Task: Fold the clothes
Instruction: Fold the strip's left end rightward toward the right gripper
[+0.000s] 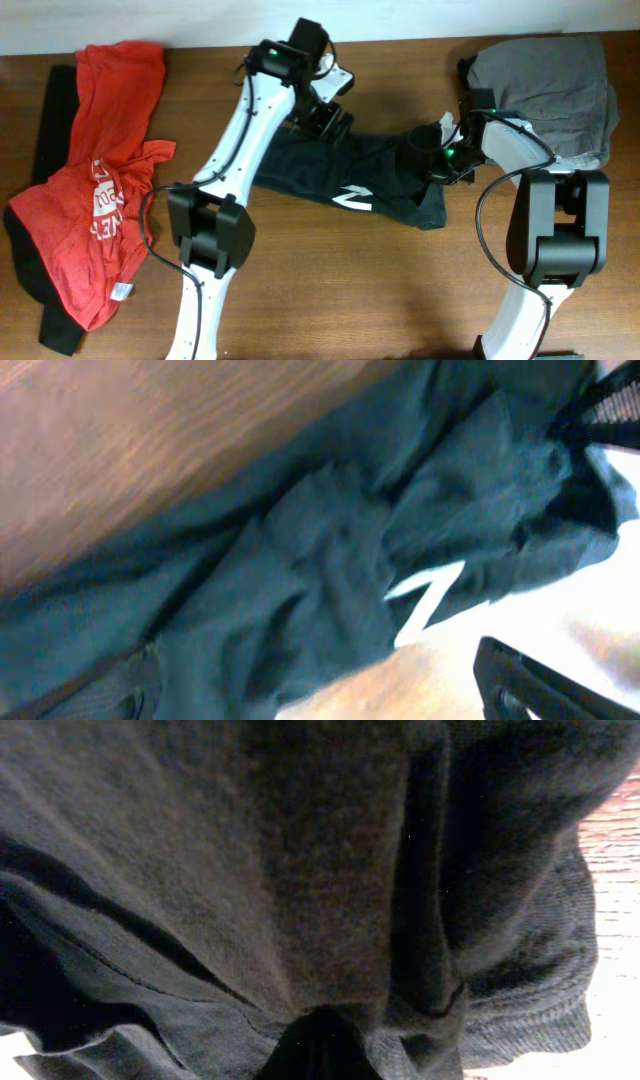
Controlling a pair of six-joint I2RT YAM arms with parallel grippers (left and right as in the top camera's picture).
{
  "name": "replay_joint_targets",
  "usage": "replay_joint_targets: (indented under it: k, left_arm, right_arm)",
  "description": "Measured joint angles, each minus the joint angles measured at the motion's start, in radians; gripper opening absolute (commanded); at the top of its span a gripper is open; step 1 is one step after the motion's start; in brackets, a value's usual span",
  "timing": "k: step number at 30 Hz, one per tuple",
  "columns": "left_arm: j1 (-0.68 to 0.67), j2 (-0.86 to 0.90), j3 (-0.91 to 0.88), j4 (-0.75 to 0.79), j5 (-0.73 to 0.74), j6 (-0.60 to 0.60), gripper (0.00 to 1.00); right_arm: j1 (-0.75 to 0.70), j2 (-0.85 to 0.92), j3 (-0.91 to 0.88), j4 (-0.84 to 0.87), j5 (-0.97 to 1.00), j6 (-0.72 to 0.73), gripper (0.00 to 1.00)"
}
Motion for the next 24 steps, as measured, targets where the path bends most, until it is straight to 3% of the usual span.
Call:
replay_joint_targets:
  k: [5, 7, 12, 13, 14, 16, 24]
  left_arm:
    - [0.076, 0.0, 0.001, -0.085, -0.004, 0.045, 0.93]
    - [0.085, -0.002, -0.014, -0.089, -0.005, 0.064, 0.93]
    - [0.07, -0.002, -0.069, -0.076, -0.003, 0.086, 0.93]
    - [0.068, -0.002, -0.073, -0.074, -0.004, 0.087, 0.93]
    - [0.066, -0.002, -0.074, -0.07, -0.003, 0.09, 0.93]
    - [0.065, -0.002, -0.075, -0.061, -0.003, 0.093, 0.93]
    - [0.072, -0.002, -0.075, -0.058, -0.011, 0.098, 0.98]
  right_arm:
    - [0.0, 0.0, 0.0, 0.0, 0.002, 0.002, 0.04]
    - [0.0, 0.0, 0.0, -0.006, -0.003, 0.003, 0.09]
    - [0.0, 0.0, 0.055, -0.154, -0.003, -0.017, 0.33]
    - [0.0, 0.0, 0.078, -0.179, 0.005, -0.015, 0.39]
    - [0.0, 0.0, 0.095, -0.192, 0.012, -0.019, 0.55]
    - [-0.001, -0.006, 0.131, -0.201, 0.042, -0.01, 0.65]
    - [-0.031, -0.013, 0.137, -0.2, 0.106, 0.01, 0.68]
